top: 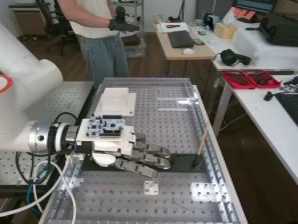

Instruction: Grab the bearing and place it in the white container

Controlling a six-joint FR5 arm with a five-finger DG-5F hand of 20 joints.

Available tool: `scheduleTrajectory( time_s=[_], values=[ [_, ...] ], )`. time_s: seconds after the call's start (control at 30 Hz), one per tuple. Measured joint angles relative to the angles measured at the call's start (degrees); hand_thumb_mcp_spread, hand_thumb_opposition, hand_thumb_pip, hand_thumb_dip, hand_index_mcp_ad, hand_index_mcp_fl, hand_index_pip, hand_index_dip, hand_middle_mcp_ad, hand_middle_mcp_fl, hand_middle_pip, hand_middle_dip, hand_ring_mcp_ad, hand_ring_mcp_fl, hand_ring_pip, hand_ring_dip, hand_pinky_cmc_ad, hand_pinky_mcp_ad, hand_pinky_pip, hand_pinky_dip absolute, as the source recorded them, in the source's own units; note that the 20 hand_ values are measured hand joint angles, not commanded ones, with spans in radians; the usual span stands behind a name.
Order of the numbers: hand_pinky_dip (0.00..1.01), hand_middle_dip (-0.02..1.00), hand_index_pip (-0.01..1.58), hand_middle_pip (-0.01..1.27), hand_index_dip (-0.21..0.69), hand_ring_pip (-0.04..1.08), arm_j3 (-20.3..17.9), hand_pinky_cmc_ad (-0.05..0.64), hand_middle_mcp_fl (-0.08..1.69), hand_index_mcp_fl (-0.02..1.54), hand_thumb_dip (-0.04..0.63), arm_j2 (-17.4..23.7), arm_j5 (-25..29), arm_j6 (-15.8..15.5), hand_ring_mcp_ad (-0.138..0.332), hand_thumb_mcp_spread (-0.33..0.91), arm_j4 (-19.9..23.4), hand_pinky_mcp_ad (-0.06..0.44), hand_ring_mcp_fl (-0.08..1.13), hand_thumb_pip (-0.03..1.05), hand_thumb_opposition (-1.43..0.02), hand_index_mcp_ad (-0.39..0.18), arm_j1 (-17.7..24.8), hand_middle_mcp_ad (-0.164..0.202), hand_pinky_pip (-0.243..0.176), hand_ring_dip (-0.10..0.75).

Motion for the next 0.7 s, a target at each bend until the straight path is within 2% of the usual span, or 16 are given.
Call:
scheduleTrajectory(
  time_s=[0.7],
  values=[
    [0.18, 0.20, 1.35, 0.14, 0.244, 0.09, 1.36, 0.312, 0.00, 0.12, 0.346, -1.67, 0.76, -0.01, 0.164, 0.46, -0.89, 0.222, 0.02, 0.61, -0.91, -0.098, -0.18, 0.089, -0.091, 0.066]
  ],
)
